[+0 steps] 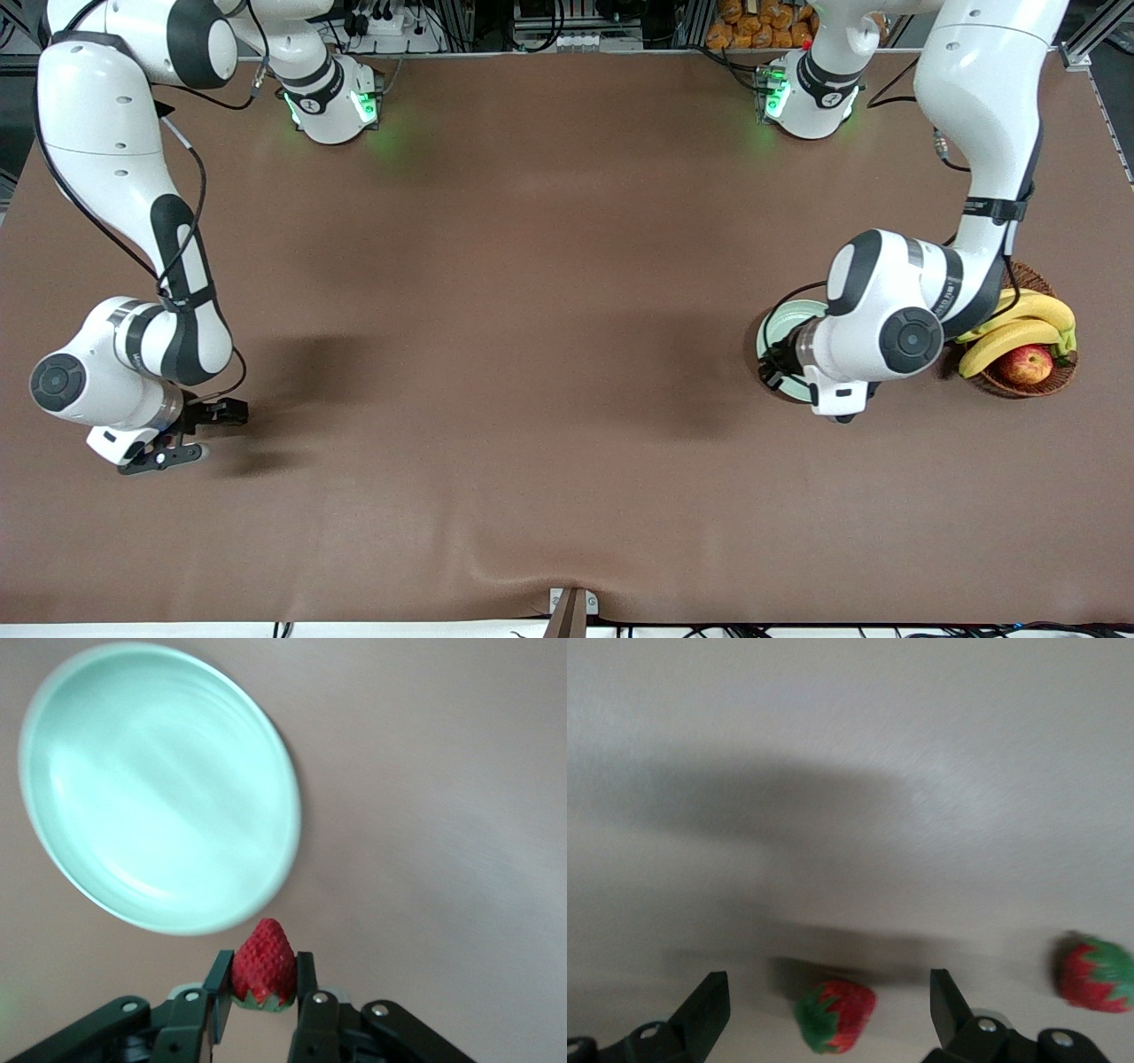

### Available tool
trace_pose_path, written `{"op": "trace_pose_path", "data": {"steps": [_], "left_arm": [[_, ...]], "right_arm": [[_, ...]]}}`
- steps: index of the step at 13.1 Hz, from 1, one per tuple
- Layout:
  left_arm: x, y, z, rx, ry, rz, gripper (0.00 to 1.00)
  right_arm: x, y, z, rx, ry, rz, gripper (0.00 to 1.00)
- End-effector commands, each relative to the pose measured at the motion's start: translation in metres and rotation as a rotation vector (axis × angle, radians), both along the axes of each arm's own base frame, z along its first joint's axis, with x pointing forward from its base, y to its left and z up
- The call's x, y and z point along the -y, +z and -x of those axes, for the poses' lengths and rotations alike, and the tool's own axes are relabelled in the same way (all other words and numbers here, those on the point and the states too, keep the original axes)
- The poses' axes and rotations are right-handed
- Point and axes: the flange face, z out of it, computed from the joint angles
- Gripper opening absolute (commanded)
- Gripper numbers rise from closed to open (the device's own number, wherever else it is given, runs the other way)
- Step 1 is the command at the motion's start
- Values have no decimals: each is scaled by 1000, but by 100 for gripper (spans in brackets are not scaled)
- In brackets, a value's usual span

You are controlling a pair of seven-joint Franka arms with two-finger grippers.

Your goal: Collect all strawberries into plate

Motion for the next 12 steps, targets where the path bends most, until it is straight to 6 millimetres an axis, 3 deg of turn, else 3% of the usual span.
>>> {"op": "trace_pose_path", "data": {"steps": [1, 4, 6, 7, 8, 9, 10, 12], "left_arm": [[-19, -13, 15, -39, -72, -47, 0], [-26, -45, 32, -92, -134, -115, 0], [-32, -59, 33, -113, -135, -121, 0], [-39, -61, 31, -114, -129, -127, 17], [-42, -59, 29, -106, -131, -134, 31], [-41, -56, 27, -100, -132, -134, 61], [-40, -51, 26, -91, -133, -135, 100], [-40, -20, 17, -54, -127, -140, 100]], "right_arm": [[0, -2, 10, -1, 37, -29, 100], [0, -3, 10, -3, 43, -29, 100], [1, -3, 11, -3, 42, -29, 100], [1, -3, 11, -7, 42, -30, 88], [2, -3, 12, -12, 39, -31, 55], [3, -4, 13, -17, 34, -33, 22], [1, -5, 15, -36, 35, -42, 0], [-4, 0, 15, -53, 43, -51, 0]]}}
